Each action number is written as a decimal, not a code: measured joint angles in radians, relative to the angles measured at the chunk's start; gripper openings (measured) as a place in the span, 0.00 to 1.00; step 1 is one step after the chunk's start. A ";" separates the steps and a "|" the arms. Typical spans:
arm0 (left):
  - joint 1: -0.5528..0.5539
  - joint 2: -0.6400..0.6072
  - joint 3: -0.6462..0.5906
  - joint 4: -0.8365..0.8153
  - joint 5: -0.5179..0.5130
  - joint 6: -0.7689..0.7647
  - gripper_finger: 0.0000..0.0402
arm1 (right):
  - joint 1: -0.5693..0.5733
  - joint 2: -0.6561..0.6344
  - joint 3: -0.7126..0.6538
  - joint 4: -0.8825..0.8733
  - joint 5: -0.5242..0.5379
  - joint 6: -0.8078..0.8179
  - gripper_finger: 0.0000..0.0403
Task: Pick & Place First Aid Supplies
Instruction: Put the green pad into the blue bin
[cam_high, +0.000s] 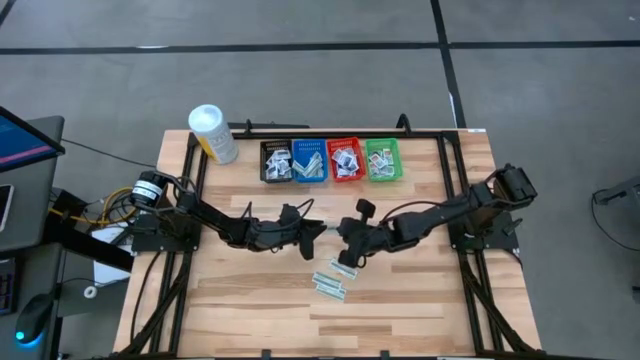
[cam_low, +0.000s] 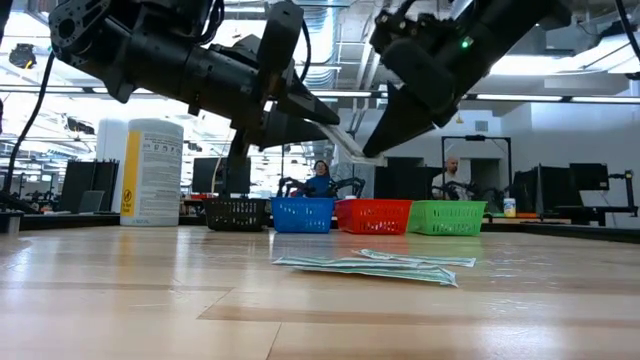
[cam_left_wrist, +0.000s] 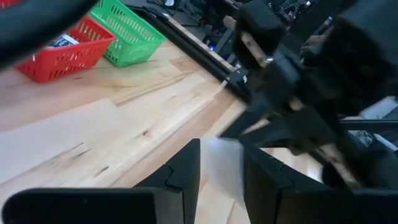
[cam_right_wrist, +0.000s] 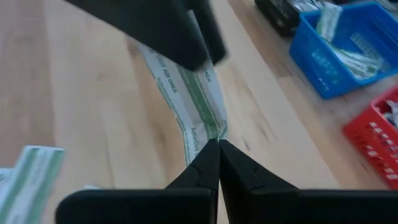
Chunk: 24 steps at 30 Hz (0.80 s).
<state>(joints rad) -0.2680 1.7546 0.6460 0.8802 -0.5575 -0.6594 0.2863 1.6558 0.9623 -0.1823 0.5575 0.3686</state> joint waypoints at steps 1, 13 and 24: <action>0.000 0.000 0.000 -0.005 0.000 0.000 0.25 | 0.008 0.000 0.000 0.009 0.000 -0.009 0.00; 0.002 0.000 0.000 -0.028 0.000 0.000 0.25 | 0.055 0.001 0.038 0.010 0.071 -0.071 0.00; 0.002 0.000 0.000 -0.029 0.001 0.000 0.17 | 0.054 0.001 0.039 0.008 0.076 -0.081 0.00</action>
<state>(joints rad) -0.2661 1.7546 0.6460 0.8513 -0.5568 -0.6590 0.3401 1.6566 1.0012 -0.1743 0.6334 0.2878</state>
